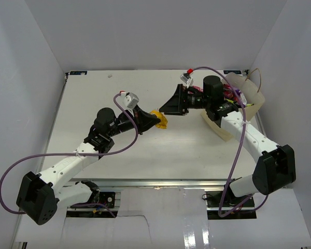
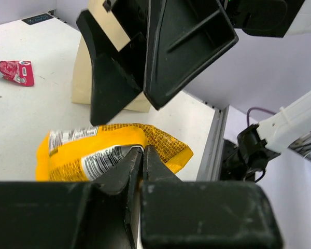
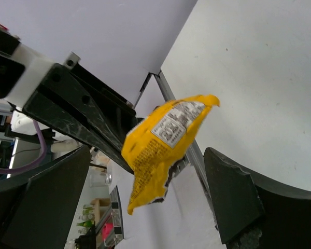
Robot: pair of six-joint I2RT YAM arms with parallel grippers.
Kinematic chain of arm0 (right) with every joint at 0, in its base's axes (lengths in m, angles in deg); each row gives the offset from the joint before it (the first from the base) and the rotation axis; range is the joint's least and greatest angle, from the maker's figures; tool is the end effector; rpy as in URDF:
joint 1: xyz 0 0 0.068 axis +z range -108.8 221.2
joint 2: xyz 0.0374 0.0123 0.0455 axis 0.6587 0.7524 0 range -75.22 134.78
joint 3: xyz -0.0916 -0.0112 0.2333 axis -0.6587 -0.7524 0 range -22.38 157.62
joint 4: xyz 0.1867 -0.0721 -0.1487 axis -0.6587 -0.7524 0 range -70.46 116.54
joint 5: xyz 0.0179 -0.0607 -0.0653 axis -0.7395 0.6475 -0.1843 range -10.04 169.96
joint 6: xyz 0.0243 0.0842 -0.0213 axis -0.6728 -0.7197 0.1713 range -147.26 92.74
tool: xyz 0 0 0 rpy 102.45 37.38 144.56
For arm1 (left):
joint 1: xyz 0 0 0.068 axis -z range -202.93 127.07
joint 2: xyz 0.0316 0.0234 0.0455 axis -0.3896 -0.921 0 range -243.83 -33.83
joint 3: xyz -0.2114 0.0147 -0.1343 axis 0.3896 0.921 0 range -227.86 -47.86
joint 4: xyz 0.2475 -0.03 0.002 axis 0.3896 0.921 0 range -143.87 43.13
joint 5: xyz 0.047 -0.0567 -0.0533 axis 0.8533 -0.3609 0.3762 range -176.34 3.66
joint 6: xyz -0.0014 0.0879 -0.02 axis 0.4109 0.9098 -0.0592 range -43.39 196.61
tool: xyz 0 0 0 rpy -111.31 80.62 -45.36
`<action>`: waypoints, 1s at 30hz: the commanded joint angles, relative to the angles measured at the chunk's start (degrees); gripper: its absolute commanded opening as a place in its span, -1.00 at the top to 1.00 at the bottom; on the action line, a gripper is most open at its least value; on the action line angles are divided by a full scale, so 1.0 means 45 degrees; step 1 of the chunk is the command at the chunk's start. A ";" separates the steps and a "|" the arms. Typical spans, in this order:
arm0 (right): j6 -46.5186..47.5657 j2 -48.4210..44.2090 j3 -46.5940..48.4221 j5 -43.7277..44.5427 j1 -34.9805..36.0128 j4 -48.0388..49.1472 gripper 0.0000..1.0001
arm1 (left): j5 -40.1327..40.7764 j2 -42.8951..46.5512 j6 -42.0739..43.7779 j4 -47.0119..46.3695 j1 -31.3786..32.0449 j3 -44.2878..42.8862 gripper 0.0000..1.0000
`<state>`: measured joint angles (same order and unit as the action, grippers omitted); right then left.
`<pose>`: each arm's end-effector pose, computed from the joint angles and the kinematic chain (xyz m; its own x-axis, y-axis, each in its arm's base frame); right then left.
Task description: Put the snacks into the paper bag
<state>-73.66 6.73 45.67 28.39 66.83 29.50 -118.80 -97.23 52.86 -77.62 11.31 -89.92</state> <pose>0.2863 0.2073 0.3314 -0.8149 0.1083 -0.5694 -0.5397 0.2165 0.8136 0.2168 -0.2000 0.3068 -0.3379 -0.1811 -0.9236 0.8543 0.3527 -0.3817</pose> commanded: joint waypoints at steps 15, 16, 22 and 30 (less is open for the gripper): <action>-0.1721 -0.0537 -0.1042 -0.0102 0.0359 0.1723 -1.00 | -0.2062 -0.0326 0.3207 0.1234 0.0008 -0.1649 1.00; -0.1819 -0.0478 -0.0983 -0.0083 0.0379 0.1802 -1.00 | -0.2120 -0.0345 0.3168 0.1234 0.0009 -0.1668 1.00; -0.2444 -0.0048 -0.0494 -0.0161 0.0477 0.2290 -0.49 | -0.2023 -0.0424 0.3012 0.1215 0.0106 -0.1532 1.00; -0.2406 0.0030 0.0209 -0.0278 0.0321 0.2974 0.08 | -0.1770 -0.0424 0.2875 0.1098 0.0126 -0.1123 1.00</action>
<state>-84.13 7.25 42.70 28.46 68.56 37.59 -126.63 -99.41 66.02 -72.24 11.44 -95.28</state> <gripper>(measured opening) 0.471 0.136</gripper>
